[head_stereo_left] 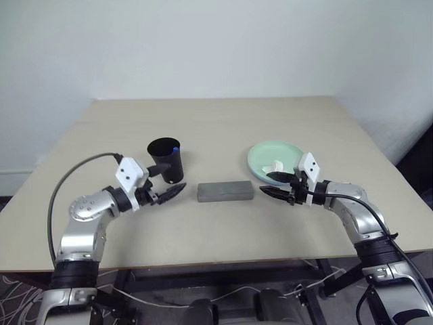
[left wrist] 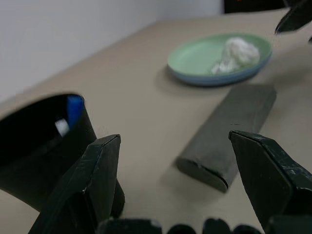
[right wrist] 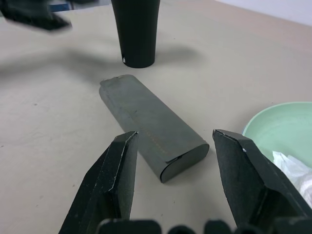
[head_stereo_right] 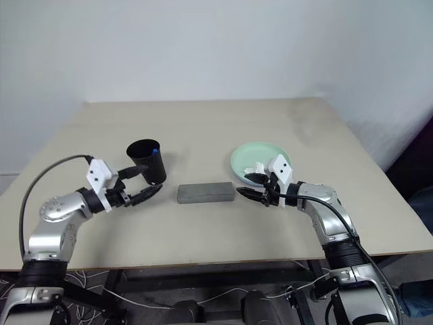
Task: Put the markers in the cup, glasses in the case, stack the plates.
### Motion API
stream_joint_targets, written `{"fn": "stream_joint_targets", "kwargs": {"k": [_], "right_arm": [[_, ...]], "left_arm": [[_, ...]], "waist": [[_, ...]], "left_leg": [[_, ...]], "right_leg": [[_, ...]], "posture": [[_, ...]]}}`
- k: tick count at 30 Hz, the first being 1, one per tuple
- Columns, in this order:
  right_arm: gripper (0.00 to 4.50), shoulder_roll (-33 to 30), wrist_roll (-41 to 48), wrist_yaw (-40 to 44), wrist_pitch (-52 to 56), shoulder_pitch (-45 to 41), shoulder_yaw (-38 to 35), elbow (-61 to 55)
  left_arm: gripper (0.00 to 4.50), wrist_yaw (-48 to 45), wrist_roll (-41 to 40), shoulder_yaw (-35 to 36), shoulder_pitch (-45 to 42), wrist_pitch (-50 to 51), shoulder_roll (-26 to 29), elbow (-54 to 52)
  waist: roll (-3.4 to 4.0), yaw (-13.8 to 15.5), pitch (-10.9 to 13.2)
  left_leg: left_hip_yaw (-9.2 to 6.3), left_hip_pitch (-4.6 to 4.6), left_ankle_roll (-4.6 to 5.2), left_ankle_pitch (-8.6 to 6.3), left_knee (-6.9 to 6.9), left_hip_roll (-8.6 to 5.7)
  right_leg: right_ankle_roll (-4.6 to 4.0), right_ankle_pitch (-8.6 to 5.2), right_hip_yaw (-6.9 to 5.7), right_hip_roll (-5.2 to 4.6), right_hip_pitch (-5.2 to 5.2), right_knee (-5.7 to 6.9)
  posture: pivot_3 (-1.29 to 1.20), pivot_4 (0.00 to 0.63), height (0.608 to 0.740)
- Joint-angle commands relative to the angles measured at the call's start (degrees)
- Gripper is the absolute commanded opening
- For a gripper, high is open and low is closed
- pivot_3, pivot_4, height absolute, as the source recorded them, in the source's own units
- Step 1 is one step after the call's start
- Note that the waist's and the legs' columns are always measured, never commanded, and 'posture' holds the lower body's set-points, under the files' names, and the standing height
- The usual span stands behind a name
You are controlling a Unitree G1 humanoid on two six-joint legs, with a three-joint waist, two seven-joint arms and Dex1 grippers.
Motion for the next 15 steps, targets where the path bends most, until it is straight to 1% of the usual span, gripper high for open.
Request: {"fn": "stream_joint_targets", "kwargs": {"k": [1, 7, 15], "right_arm": [[2.65, -0.72, 0.74, 0.80, -0.82, -1.97, -1.83, 0.93], [2.65, -2.14, 0.28, 2.06, -1.69, -1.12, -2.28, 2.99], [2.65, -2.54, -0.02, 1.42, -1.10, -0.18, -2.20, 2.43]], "left_arm": [[3.75, 7.66, 3.13, 1.11, 0.71, -3.06, -2.20, 1.35], [3.75, 11.64, 4.10, 0.94, 2.68, -4.29, -4.06, 2.19], [3.75, 12.88, 3.33, 0.24, 2.95, -3.97, -5.00, 0.75]], "waist": [[0.00, 0.00, 0.00], [0.00, 0.02, 0.00], [0.00, 0.01, 0.00]], "left_leg": [[0.01, 0.00, 0.00, 0.00, 0.00, 0.01], [0.03, -0.05, 0.00, 0.00, -0.01, 0.00], [0.05, -0.06, -0.01, 0.00, -0.01, -0.01]], "right_leg": [[-0.02, 0.02, 0.00, 0.00, -0.01, 0.00], [-0.04, 0.03, -0.01, 0.01, -0.04, -0.01], [-0.04, 0.02, -0.01, 0.00, -0.03, -0.05]], "posture": [[0.00, 0.000, 0.737], [0.00, 0.000, 0.737], [0.00, 0.000, 0.737]]}}
